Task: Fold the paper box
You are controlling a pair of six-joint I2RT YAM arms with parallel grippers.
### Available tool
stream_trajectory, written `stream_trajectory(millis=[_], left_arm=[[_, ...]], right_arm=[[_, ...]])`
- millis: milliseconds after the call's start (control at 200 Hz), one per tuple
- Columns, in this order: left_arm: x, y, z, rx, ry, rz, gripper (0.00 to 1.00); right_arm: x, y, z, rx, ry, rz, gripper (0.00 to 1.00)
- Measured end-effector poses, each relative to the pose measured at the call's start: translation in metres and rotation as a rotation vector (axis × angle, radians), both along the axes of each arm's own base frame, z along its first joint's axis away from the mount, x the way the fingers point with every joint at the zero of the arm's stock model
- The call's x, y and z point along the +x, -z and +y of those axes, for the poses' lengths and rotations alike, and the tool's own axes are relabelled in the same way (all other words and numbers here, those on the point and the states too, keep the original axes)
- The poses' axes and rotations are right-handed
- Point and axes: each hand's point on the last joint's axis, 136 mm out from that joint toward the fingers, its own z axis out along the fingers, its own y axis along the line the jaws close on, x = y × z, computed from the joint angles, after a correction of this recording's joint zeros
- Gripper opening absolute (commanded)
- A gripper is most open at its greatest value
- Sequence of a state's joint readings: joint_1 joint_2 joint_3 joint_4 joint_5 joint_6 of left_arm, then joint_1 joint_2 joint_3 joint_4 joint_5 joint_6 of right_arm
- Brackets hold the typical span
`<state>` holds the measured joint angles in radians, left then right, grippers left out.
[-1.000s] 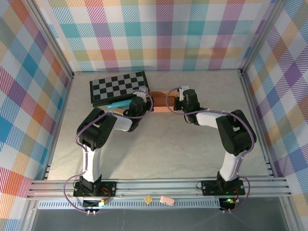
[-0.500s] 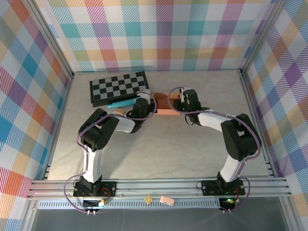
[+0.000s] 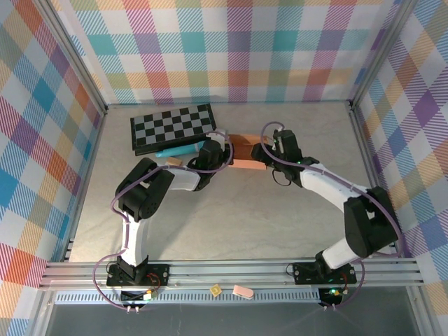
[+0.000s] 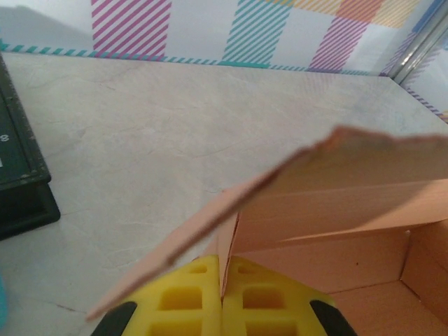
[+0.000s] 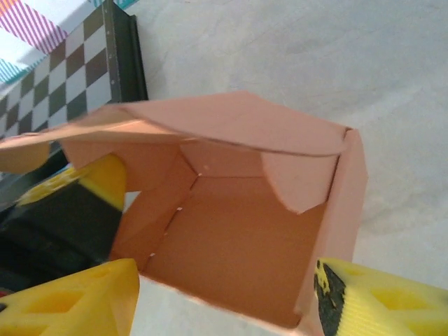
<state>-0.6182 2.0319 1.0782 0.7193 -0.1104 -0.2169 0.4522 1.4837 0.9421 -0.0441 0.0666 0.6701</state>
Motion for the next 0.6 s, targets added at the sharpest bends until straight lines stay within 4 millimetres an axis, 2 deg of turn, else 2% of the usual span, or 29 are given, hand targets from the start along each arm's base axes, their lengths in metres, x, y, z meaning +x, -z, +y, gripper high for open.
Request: stream_trajectory(millis=[105,250,400,485,545,600], left_arm=[[-0.002,0.000,-0.005,0.009,0.008,0.003,0.00],[-0.003,-0.001,-0.010,0.019,0.015,0.013,0.00],[-0.006,-0.001,-0.015,0.028,0.011,0.015,0.00],[-0.010,0.000,-0.019,0.031,0.015,0.014,0.07],[-0.012,0.000,-0.023,0.033,0.020,0.015,0.16],[-0.019,0.006,-0.026,0.044,0.031,0.037,0.20]], right_arm=[[-0.013,-0.018,-0.006,0.076,0.066,0.033,0.71],[-0.028,-0.051,-0.014,0.209,0.157,0.043,0.71],[-0.032,-0.066,-0.017,0.266,0.208,0.073,0.71],[-0.033,-0.068,-0.018,0.273,0.225,0.089,0.70],[-0.034,-0.067,-0.019,0.272,0.234,0.099,0.70],[-0.037,-0.064,-0.021,0.263,0.241,0.112,0.70]])
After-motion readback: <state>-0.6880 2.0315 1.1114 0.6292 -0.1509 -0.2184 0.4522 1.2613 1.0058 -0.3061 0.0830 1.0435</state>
